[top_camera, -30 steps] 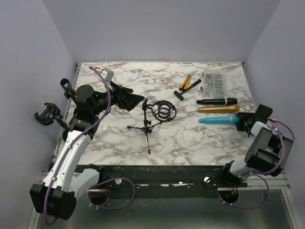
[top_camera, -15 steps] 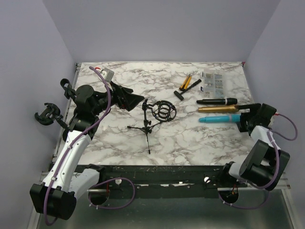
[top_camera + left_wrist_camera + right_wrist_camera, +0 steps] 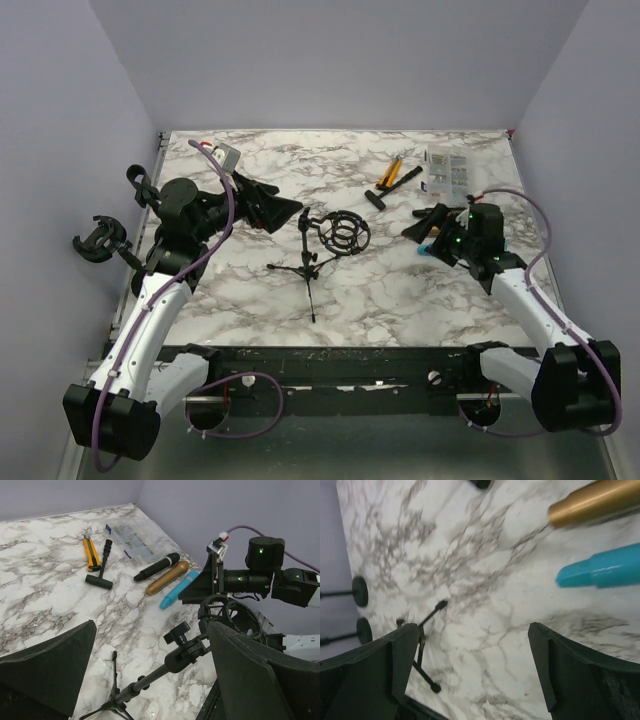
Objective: Remove the microphone from the stand
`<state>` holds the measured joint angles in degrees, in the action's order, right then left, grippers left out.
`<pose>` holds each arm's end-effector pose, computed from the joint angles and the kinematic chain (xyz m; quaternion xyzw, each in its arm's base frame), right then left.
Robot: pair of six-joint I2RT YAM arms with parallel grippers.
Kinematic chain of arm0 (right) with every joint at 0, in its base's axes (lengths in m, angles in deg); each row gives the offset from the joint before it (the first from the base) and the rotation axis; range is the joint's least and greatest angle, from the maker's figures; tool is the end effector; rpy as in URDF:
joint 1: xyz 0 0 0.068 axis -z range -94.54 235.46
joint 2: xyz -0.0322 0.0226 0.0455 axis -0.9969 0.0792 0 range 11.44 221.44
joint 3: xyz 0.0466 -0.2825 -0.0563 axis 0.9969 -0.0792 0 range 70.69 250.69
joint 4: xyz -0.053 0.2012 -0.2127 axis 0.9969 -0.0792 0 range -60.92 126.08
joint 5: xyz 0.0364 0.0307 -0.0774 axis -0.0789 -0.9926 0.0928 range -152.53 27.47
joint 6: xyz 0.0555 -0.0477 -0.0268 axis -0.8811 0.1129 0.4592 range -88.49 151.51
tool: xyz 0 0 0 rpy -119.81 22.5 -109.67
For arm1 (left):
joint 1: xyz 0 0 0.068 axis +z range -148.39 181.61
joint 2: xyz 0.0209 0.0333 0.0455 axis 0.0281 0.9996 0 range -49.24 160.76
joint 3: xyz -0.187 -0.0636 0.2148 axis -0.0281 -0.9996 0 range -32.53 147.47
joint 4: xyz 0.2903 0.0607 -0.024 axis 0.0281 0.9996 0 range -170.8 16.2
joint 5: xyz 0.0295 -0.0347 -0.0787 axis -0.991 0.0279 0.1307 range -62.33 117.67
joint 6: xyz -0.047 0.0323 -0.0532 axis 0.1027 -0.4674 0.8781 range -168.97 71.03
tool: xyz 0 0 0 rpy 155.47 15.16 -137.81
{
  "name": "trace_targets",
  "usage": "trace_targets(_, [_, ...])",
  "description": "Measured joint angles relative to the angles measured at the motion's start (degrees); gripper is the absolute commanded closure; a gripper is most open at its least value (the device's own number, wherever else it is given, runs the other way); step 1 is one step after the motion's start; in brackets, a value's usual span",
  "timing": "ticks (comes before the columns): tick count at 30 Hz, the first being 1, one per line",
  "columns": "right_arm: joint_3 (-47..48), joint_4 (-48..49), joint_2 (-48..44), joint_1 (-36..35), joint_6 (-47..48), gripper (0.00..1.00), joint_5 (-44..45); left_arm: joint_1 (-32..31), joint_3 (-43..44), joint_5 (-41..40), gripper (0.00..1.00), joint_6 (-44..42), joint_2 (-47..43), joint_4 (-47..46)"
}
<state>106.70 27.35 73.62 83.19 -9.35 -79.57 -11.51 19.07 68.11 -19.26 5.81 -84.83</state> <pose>0.2802 0.0306 0.2145 0.2251 0.8502 0.2903 0.3772 0.2518 -0.1030 0.3900 0.1479 0.6887 -0.4699 0.5321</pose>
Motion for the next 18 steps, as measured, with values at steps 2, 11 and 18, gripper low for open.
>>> trace_targets(2, [-1.1, 0.5, 0.6, -5.9, 0.5, 0.00, -2.0, 0.0, 0.0, -0.5, 0.03, -0.8, 0.0, 0.0])
trace_targets(11, [-5.2, 17.4, 10.8, -18.3, -6.0, 0.00, -22.1, -0.1, 0.7, -3.5, 0.02, -5.5, -2.1, 4.6])
trace_targets(18, [-5.5, 50.7, 26.1, -24.1, -25.1, 0.11, -38.7, -0.1, -3.6, -3.0, 0.01, -10.1, -6.6, 1.1])
